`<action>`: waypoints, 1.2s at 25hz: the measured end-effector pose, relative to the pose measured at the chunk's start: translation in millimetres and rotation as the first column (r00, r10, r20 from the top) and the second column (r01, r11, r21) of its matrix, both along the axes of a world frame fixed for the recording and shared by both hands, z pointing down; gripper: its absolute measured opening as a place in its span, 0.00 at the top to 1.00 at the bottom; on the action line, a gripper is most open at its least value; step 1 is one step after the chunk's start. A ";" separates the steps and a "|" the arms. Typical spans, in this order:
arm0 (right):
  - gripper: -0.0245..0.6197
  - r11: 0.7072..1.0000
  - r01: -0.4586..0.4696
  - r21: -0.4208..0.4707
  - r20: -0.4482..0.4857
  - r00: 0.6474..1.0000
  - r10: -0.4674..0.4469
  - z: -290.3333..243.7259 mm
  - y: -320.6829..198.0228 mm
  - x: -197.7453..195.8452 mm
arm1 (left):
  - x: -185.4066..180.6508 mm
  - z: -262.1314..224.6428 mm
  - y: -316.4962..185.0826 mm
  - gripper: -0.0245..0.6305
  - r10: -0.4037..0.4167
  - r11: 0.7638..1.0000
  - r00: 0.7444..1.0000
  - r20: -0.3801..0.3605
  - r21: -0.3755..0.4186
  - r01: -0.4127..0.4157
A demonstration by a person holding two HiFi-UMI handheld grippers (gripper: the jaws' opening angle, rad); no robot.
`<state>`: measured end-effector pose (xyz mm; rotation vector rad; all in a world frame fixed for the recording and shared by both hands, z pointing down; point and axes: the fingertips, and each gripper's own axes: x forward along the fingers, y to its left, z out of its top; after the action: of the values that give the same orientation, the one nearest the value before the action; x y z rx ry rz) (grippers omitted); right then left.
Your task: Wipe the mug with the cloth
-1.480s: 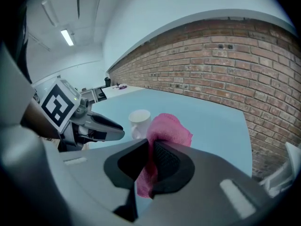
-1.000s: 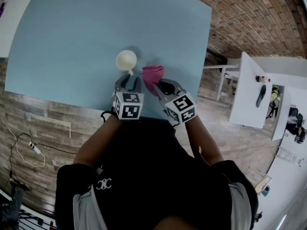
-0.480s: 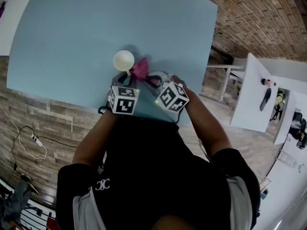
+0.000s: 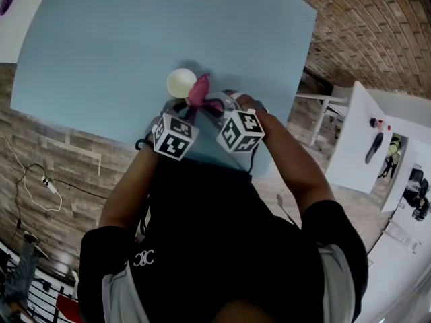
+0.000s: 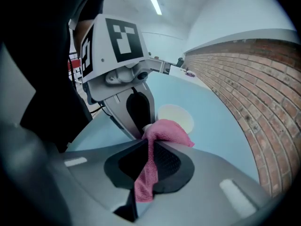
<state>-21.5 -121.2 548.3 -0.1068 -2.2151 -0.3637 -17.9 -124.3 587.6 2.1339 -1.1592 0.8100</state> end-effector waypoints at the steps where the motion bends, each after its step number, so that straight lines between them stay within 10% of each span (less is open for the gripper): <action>1: 0.91 1.000 0.005 -0.005 -0.008 1.000 -0.005 1.3 1.0 -0.8 | 2.1 0.7 1.6 0.89 0.024 1.000 1.000 0.000 0.000 -0.024; 15: 0.91 0.984 -0.126 -0.128 -0.097 0.989 0.114 32.3 -1.8 -13.1 | -5.3 -0.2 12.3 0.89 0.114 0.994 0.994 0.004 -0.001 -0.114; 30: 0.90 0.889 -0.390 -0.241 -0.115 0.921 0.373 58.7 -31.6 -13.6 | -16.0 -0.3 24.7 0.89 0.146 0.989 0.989 0.024 -0.017 -0.145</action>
<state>-35.1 -152.8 606.9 0.1748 -2.1464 0.1490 -33.9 -99.6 587.3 2.2213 -1.0149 0.9096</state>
